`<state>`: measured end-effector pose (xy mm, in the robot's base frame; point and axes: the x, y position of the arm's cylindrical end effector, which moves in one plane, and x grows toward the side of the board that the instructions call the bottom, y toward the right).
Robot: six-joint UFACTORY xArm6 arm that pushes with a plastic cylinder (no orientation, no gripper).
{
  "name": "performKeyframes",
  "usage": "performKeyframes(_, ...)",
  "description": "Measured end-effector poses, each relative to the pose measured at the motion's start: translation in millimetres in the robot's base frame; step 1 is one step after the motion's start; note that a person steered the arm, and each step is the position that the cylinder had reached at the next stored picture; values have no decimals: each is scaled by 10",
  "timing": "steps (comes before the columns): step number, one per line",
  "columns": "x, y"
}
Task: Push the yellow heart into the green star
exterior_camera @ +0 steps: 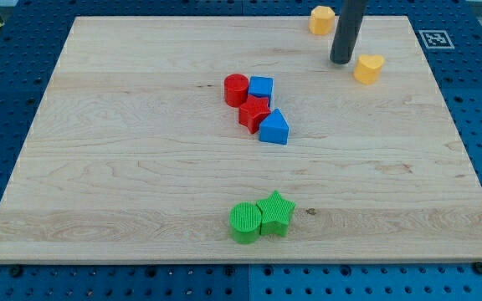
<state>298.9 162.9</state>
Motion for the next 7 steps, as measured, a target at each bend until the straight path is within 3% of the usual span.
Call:
performKeyframes(2,127,304)
performKeyframes(7,1956,522)
